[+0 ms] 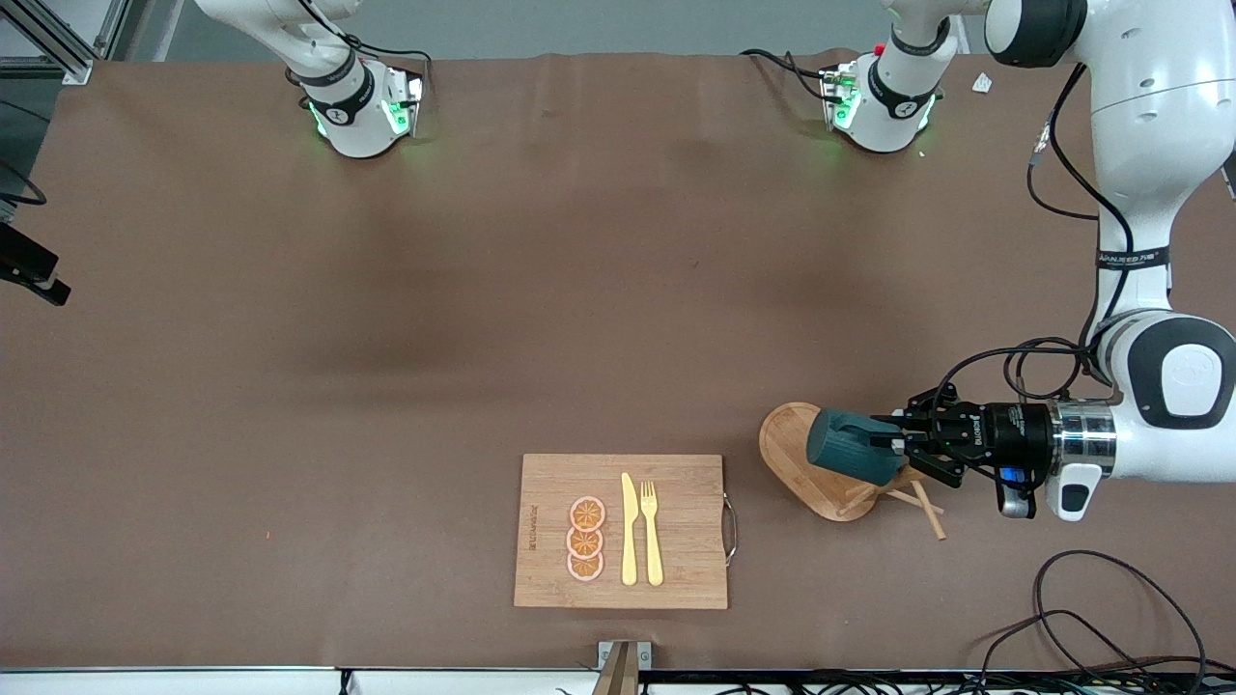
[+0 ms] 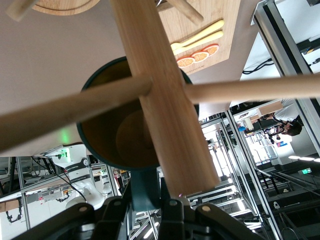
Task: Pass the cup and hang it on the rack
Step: 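Hook the mug handle onto a rack peg with the left gripper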
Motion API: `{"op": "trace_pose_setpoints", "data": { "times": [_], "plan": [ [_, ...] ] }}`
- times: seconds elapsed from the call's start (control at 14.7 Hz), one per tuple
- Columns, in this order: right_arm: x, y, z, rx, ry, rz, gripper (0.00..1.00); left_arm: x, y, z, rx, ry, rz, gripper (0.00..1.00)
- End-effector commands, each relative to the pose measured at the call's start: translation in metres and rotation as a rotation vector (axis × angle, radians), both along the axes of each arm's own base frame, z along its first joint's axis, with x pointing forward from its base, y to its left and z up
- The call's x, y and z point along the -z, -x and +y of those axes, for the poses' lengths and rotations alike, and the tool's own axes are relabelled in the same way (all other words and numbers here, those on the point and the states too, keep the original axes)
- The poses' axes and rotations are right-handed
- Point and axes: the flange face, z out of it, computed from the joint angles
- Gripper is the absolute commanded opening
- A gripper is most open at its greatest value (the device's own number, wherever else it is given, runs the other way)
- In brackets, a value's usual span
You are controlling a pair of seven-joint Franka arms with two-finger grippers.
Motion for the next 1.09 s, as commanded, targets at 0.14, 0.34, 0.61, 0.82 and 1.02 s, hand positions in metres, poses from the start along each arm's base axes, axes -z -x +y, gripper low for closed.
{"op": "trace_pose_setpoints", "data": {
  "times": [0.14, 0.34, 0.61, 0.82, 1.02],
  "plan": [
    [-0.002, -0.001, -0.001, 0.012, 0.013, 0.002, 1.0, 0.004, -0.002, 0.004, -0.007, 0.03, -0.012, 0.05],
    [-0.002, -0.001, -0.002, 0.01, 0.015, 0.002, 1.0, 0.003, -0.003, 0.012, -0.02, 0.03, -0.013, 0.07],
    [-0.002, -0.001, -0.001, 0.009, 0.015, 0.002, 1.0, 0.006, -0.005, 0.014, -0.03, 0.025, -0.013, 0.52],
    [-0.002, -0.001, -0.002, 0.01, 0.015, 0.002, 1.0, -0.001, -0.006, 0.012, -0.044, 0.015, -0.01, 1.0],
    [-0.002, -0.001, -0.002, 0.01, 0.015, 0.002, 1.0, -0.017, -0.006, 0.011, -0.057, 0.009, 0.009, 1.0]
  ]
}}
